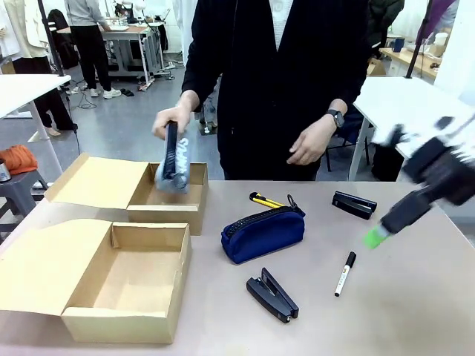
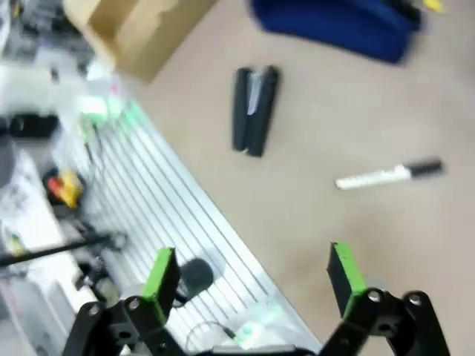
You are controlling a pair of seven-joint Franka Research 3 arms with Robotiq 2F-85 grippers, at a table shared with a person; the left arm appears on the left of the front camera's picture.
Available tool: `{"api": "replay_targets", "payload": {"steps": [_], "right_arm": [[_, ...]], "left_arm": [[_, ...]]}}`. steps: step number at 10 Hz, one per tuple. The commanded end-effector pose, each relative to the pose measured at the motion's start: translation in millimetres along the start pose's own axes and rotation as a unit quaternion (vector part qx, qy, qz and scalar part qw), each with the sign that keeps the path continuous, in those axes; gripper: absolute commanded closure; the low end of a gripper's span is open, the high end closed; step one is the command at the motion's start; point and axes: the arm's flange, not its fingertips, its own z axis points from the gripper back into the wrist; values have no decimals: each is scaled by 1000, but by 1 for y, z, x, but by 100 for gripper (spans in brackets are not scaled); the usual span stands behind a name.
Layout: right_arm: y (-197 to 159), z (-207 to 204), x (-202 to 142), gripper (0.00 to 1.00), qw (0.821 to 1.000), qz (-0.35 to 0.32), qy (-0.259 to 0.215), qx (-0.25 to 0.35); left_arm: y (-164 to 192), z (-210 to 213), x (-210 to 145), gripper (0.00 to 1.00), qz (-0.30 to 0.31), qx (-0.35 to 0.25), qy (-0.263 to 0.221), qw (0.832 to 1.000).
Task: Place items inside the box.
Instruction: Pick up a Pencil pouch or Stapler and place it inside the Mailer Box closest to the robot.
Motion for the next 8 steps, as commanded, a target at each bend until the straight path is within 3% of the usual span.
{"api": "replay_targets", "payload": {"steps": [1, 5, 6, 7, 8], "right_arm": [[-25, 28, -17, 0, 998, -62, -30, 1], [-19, 16, -10, 0, 999, -36, -22, -2], [-20, 12, 8, 0, 999, 44, 4, -22], [-23, -2, 53, 0, 986, 160, 37, -37], [-29, -15, 95, 0, 972, 225, 47, -55]], "left_arm": [[-1, 1, 0, 0, -9, -9, -5, 1000], [-1, 1, 0, 0, -9, -9, -5, 1000], [-1, 1, 0, 0, -9, -9, -5, 1000], [-1, 1, 0, 0, -9, -9, -5, 1000], [-1, 1, 0, 0, -9, -9, -5, 1000]]}}
